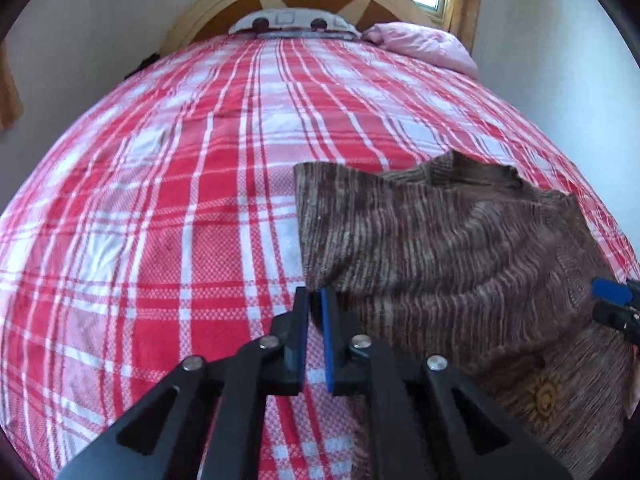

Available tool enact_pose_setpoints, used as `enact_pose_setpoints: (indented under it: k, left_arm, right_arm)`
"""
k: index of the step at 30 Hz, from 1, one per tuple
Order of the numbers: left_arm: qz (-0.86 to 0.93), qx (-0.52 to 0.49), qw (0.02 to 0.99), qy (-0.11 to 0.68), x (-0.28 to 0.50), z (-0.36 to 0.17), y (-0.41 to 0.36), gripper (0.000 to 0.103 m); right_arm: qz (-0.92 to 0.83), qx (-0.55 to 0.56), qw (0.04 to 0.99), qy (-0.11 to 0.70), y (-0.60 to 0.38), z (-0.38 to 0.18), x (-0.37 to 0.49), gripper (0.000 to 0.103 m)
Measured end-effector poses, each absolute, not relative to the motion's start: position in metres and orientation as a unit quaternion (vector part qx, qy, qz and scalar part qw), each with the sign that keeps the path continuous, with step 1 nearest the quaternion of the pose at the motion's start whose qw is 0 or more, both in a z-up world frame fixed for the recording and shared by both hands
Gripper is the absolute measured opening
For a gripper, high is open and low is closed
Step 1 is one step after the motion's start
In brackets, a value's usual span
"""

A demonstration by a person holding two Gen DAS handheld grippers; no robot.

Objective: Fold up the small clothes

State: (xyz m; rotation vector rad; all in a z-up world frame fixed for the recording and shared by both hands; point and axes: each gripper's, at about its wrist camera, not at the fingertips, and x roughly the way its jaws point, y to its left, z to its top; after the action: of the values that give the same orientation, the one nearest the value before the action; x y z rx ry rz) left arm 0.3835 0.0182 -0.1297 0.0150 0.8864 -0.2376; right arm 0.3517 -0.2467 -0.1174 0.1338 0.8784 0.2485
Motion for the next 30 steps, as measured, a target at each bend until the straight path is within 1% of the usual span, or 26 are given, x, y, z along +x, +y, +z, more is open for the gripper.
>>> enact_pose_setpoints:
  k: [1, 2, 3, 4, 5, 6, 9, 10, 12, 14, 17, 19, 21, 23, 26, 27, 30]
  left_arm:
    - [-0.114, 0.005, 0.896, 0.429, 0.379, -0.126, 0.020, 0.016]
    - [-0.122, 0.001, 0.896, 0.426, 0.374, -0.123, 0.021, 0.022]
    - [-0.123, 0.001, 0.899, 0.419, 0.367, -0.120, 0.022, 0.032]
    - [-0.120, 0.009, 0.902, 0.414, 0.360, -0.118, 0.019, 0.039]
    - [-0.123, 0.019, 0.903, 0.411, 0.354, -0.117, 0.016, 0.050]
    - [-0.121, 0.040, 0.903, 0.409, 0.349, -0.119, 0.011, 0.054]
    - [-0.099, 0.094, 0.893, 0.430, 0.346, -0.137, 0.003, 0.054]
    - [-0.102, 0.087, 0.896, 0.424, 0.343, -0.138, 0.007, 0.054]
    - [-0.098, 0.075, 0.895, 0.430, 0.342, -0.137, 0.014, 0.061]
    - [-0.095, 0.073, 0.895, 0.428, 0.343, -0.136, 0.015, 0.061]
    - [-0.085, 0.085, 0.898, 0.423, 0.341, -0.137, 0.011, 0.062]
    - [-0.077, 0.092, 0.901, 0.417, 0.339, -0.138, 0.010, 0.064]
    - [-0.075, 0.092, 0.902, 0.416, 0.338, -0.138, 0.010, 0.064]
    - [-0.073, 0.089, 0.902, 0.416, 0.337, -0.138, 0.011, 0.065]
    - [-0.069, 0.091, 0.904, 0.413, 0.335, -0.138, 0.011, 0.066]
    - [-0.069, 0.090, 0.904, 0.412, 0.334, -0.139, 0.012, 0.066]
    - [-0.070, 0.085, 0.904, 0.413, 0.335, -0.139, 0.014, 0.068]
  right_arm:
    - [0.126, 0.060, 0.896, 0.422, -0.242, -0.115, 0.353, 0.048]
    - [0.138, 0.055, 0.895, 0.420, -0.235, -0.113, 0.355, 0.048]
    - [0.147, 0.049, 0.894, 0.421, -0.230, -0.112, 0.357, 0.048]
    - [0.153, 0.044, 0.892, 0.423, -0.226, -0.112, 0.359, 0.048]
    - [0.158, 0.035, 0.890, 0.426, -0.222, -0.115, 0.362, 0.048]
    - [0.158, 0.028, 0.886, 0.435, -0.219, -0.119, 0.366, 0.048]
    - [0.153, 0.027, 0.866, 0.475, -0.218, -0.140, 0.372, 0.048]
    - [0.156, 0.032, 0.868, 0.471, -0.220, -0.140, 0.369, 0.048]
    - [0.159, 0.038, 0.868, 0.469, -0.225, -0.138, 0.360, 0.048]
    - [0.161, 0.036, 0.867, 0.471, -0.228, -0.136, 0.354, 0.048]
    - [0.146, 0.022, 0.882, 0.448, -0.232, -0.125, 0.348, 0.048]
    - [0.146, 0.041, 0.896, 0.418, -0.236, -0.110, 0.347, 0.048]
    - [0.176, 0.053, 0.893, 0.411, -0.228, -0.103, 0.353, 0.048]
    - [0.188, 0.034, 0.885, 0.424, -0.213, -0.107, 0.361, 0.048]
    - [0.165, 0.008, 0.869, 0.466, -0.203, -0.131, 0.373, 0.048]
    - [0.157, 0.014, 0.862, 0.482, -0.205, -0.140, 0.375, 0.048]
    - [0.171, 0.046, 0.863, 0.473, -0.218, -0.144, 0.368, 0.048]
